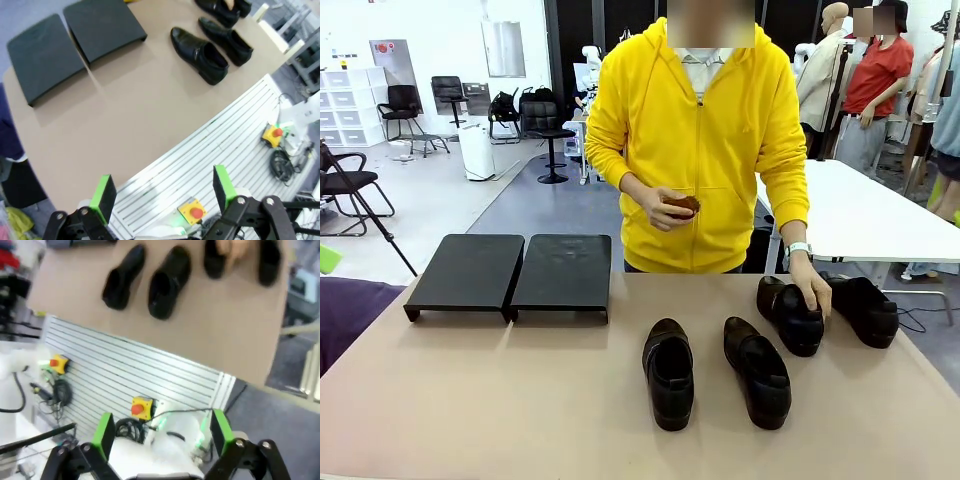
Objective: Organize the shoes by placing them on the stand.
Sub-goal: Pick up one Shoe and place it in the middle of the table.
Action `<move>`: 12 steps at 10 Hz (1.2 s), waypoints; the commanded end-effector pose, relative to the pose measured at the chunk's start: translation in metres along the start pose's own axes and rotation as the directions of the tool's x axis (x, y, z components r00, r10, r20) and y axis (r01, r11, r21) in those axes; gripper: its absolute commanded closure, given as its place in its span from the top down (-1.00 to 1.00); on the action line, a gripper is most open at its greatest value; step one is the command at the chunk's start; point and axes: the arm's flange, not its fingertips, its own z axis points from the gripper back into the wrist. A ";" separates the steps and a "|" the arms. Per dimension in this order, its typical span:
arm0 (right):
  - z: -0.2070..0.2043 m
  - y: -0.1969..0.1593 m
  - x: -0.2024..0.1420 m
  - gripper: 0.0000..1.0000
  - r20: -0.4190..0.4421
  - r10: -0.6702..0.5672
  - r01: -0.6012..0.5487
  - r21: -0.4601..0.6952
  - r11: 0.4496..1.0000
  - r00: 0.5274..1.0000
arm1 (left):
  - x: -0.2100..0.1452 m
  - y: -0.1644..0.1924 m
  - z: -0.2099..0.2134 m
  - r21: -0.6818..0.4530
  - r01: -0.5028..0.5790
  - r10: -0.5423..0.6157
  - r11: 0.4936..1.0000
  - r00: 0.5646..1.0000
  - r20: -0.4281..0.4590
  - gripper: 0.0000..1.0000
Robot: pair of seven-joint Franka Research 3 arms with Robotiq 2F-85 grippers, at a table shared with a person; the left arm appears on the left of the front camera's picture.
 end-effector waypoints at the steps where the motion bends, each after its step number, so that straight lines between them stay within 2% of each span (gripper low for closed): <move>1: -0.076 0.054 0.044 1.00 -0.023 0.083 -0.083 -0.020 0.996 0.996 | 0.000 0.001 0.000 -0.021 0.012 -0.012 1.000 1.000 0.004 1.00; 3: -0.162 0.105 0.083 1.00 -0.020 0.099 -0.098 0.027 0.995 0.995 | 0.000 0.001 0.000 -0.021 0.012 -0.012 1.000 1.000 0.004 1.00; 5: -0.251 0.148 0.109 1.00 -0.077 -0.015 0.007 -0.109 0.994 0.997 | 0.000 0.001 0.000 -0.021 0.012 -0.012 1.000 1.000 0.004 1.00; 7: -0.310 0.171 0.119 1.00 -0.092 -0.147 0.138 -0.103 0.985 0.985 | 0.000 0.001 0.000 -0.021 0.012 -0.012 1.000 1.000 0.004 1.00; 8: -0.287 0.164 0.116 1.00 0.007 -0.056 0.057 -0.122 0.991 0.998 | 0.000 0.001 0.000 -0.021 0.012 -0.012 1.000 1.000 0.004 1.00; 9: -0.301 0.163 0.097 1.00 -0.094 -0.053 0.044 -0.101 0.994 0.994 | 0.000 0.001 0.000 -0.021 0.012 -0.012 1.000 1.000 0.004 1.00; 11: -0.312 0.164 0.109 1.00 -0.071 -0.069 0.061 -0.106 0.992 0.995 | 0.000 0.001 0.000 -0.021 0.012 -0.012 1.000 1.000 0.004 1.00; 12: -0.339 0.158 0.124 1.00 -0.234 -0.083 0.068 -0.073 0.995 0.969 | 0.000 0.001 0.000 -0.021 0.012 -0.012 1.000 1.000 0.004 1.00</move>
